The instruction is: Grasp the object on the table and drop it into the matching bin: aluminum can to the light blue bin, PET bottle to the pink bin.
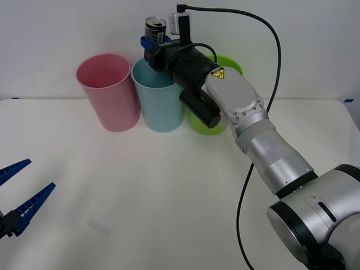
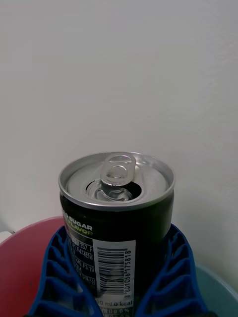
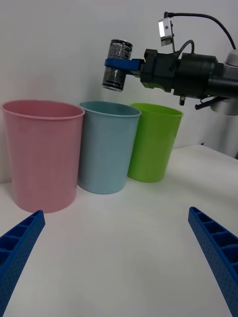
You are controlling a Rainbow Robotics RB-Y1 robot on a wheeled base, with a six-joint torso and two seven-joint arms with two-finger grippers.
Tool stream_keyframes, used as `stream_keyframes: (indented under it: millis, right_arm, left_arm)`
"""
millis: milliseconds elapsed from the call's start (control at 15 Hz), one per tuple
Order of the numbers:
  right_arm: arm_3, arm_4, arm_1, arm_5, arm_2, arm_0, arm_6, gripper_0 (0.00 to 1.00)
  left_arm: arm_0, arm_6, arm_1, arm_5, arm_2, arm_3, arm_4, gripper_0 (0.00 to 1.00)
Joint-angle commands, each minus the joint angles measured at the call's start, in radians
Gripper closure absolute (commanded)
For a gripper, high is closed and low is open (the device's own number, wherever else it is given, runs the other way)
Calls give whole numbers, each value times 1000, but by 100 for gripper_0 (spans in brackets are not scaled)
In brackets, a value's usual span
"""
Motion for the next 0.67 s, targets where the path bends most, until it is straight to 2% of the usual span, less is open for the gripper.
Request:
stream_keyframes:
  millis: [67, 133, 667]
  right_arm:
    - [0, 0, 0, 0, 0, 0, 7, 90]
    - [0, 0, 0, 6, 0, 0, 9, 1]
    - [-11, -9, -11, -11, 0, 7, 13, 0]
  left_arm:
    - [0, 0, 0, 0, 0, 0, 0, 0]
    - [0, 0, 0, 0, 0, 0, 0, 0]
    - [0, 0, 0, 0, 0, 0, 0, 0]
